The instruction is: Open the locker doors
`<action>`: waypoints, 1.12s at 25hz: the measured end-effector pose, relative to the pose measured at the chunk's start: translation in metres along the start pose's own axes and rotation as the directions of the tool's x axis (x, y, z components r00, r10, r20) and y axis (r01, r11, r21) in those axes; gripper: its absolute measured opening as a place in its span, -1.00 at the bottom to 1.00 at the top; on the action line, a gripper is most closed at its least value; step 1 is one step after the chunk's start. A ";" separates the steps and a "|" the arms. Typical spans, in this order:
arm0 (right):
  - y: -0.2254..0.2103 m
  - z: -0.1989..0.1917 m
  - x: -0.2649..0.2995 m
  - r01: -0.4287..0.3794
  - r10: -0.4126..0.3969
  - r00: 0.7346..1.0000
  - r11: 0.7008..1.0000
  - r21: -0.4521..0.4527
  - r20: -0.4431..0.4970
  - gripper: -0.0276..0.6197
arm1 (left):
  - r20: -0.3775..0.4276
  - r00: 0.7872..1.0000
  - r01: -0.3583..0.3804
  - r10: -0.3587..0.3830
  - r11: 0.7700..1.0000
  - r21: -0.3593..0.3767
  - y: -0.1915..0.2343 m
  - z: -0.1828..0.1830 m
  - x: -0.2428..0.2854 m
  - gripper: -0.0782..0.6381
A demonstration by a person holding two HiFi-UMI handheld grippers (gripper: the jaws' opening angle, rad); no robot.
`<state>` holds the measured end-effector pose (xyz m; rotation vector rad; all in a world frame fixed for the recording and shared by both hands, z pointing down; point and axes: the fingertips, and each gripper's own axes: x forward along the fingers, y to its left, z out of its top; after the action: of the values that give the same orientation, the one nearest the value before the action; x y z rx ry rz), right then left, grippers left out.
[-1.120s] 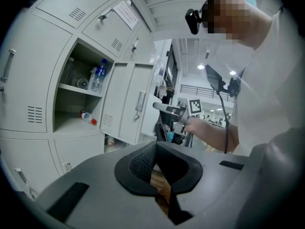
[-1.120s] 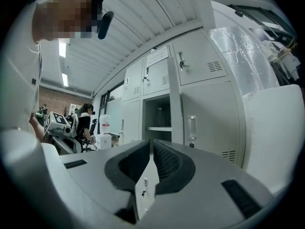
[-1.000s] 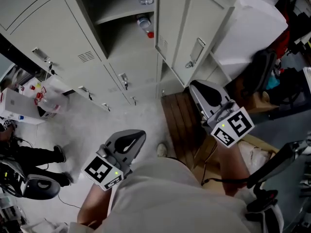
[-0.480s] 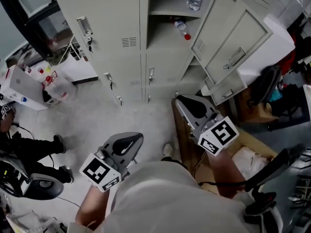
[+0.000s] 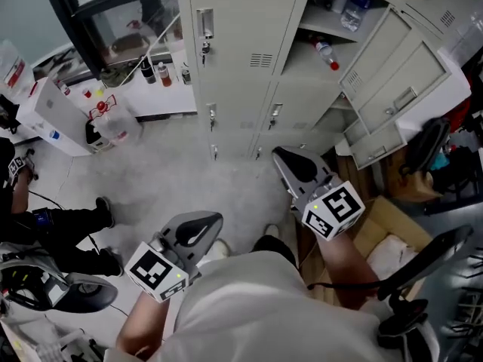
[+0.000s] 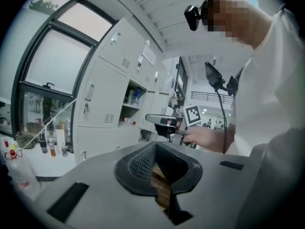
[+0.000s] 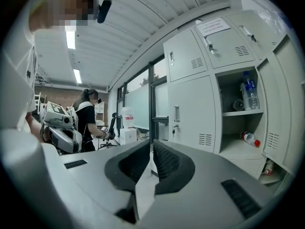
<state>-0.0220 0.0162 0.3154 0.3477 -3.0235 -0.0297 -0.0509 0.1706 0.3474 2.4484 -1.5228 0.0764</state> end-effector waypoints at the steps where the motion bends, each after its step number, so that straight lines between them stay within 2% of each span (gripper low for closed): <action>1: 0.005 0.000 0.007 -0.002 0.002 1.000 1.000 0.002 -0.002 -0.82 | 0.004 1.000 -0.010 0.010 1.000 -0.006 0.003 -0.002 -0.007 -0.76; 7: 0.013 0.011 0.046 -0.014 0.014 1.000 0.999 -0.035 -0.004 -0.82 | 0.053 0.997 -0.061 0.063 0.997 -0.040 0.019 -0.002 -0.025 -0.76; 14: -0.016 0.025 0.104 -0.030 0.031 0.999 0.999 -0.030 0.018 -0.82 | 0.040 0.991 -0.128 0.130 0.991 -0.046 0.047 0.008 -0.024 -0.76; 19: -0.036 0.032 0.146 -0.078 0.079 0.997 0.996 -0.050 0.018 -0.82 | 0.048 0.984 -0.168 0.172 0.984 -0.066 0.073 0.018 -0.005 -0.76; 23: -0.056 0.036 0.181 -0.068 0.070 0.997 0.995 -0.071 0.024 -0.82 | 0.078 0.981 -0.173 0.178 0.983 -0.066 0.094 0.024 0.010 -0.76; 28: -0.076 0.048 0.227 -0.003 0.005 1.000 0.998 -0.070 0.027 -0.81 | 0.061 0.990 -0.126 0.129 0.991 -0.054 0.128 0.030 0.006 -0.76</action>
<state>-0.2297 -0.1092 0.2867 0.3380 -3.0400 -0.1412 -0.1652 0.1046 0.3435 2.3345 -1.6864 -0.0174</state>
